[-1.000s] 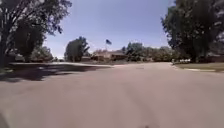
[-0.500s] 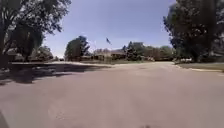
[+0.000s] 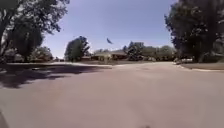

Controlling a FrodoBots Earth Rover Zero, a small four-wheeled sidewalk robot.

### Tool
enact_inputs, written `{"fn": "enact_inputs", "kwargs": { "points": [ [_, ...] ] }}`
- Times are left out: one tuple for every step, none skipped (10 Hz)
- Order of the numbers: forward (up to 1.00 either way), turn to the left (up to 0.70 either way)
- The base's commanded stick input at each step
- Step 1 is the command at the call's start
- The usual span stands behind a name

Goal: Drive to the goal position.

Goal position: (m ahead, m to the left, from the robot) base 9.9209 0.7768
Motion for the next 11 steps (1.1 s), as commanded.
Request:
{"fn": "enact_inputs", "kwargs": {
  "points": [
    [1.00, 0.00],
    [1.00, 0.00],
    [1.00, 0.00],
    [1.00, 0.00],
    [1.00, 0.00],
    [1.00, 0.00],
    [1.00, 0.00],
    [1.00, 0.00],
    [1.00, 0.00],
    [1.00, 0.00],
    [1.00, 0.00]
  ]
}}
